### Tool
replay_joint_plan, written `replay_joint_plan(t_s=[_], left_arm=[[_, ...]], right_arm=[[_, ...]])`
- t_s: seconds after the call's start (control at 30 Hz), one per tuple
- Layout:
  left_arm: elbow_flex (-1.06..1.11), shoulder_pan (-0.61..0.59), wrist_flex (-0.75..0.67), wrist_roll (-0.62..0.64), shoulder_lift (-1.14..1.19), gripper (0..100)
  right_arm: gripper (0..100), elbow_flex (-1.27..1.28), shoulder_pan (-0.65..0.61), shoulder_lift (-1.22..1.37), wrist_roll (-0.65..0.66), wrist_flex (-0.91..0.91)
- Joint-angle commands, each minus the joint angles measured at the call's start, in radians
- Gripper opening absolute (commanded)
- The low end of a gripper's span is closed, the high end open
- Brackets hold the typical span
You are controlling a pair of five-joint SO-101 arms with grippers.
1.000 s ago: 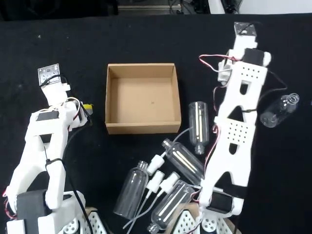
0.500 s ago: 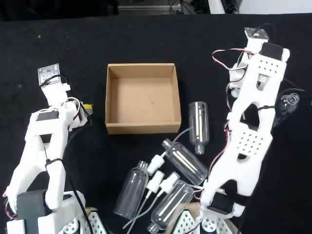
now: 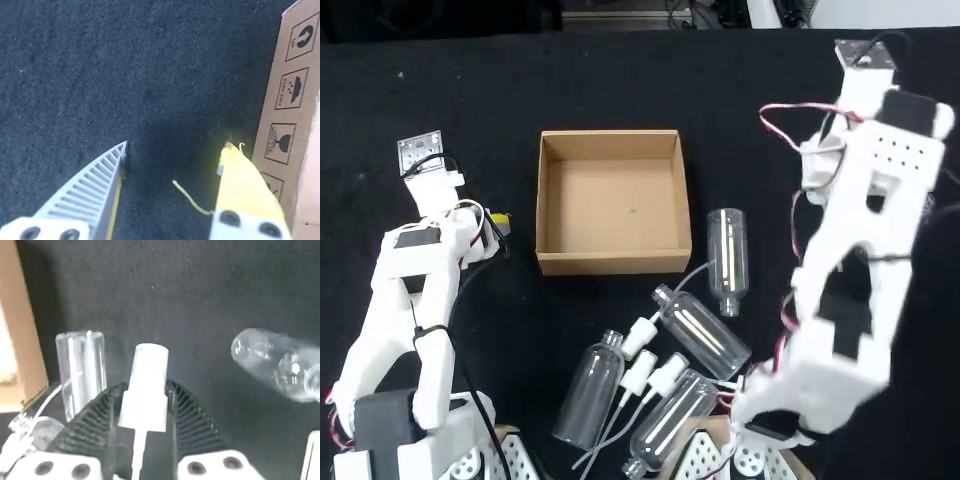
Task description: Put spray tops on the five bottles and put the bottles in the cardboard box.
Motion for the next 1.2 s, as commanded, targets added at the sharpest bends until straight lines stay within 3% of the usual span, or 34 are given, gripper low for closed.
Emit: replay_joint_plan(t_s=[0.0, 0.2, 0.6, 0.83, 0.93, 1.1, 1.17], left_arm=[[-0.012, -0.012, -0.015, -0.002, -0.044, 27], [-0.012, -0.010, -0.015, -0.002, -0.044, 27], [-0.018, -0.005, -0.015, -0.002, -0.040, 27], [-0.013, -0.005, -0.015, -0.002, -0.041, 27], [-0.013, -0.005, -0.015, -0.002, -0.041, 27], [-0.012, -0.005, -0.015, -0.002, -0.043, 27], [-0.012, -0.007, -0.015, -0.002, -0.043, 27]], right_arm=[[1.0, 0.255, 0.054, -0.248, 0.011, -0.121], [1.0, 0.684, 0.150, -0.489, 0.149, -0.256], [1.0, 1.254, 0.555, -0.634, 0.526, -0.681], [1.1, 1.524, 0.597, -0.634, 0.601, -0.990], [4.1, 1.543, 0.594, -0.634, 0.629, -0.971], [25.4, 1.480, 0.591, -0.634, 0.631, -0.795], [25.0, 1.438, 0.591, -0.634, 0.631, -0.735]])
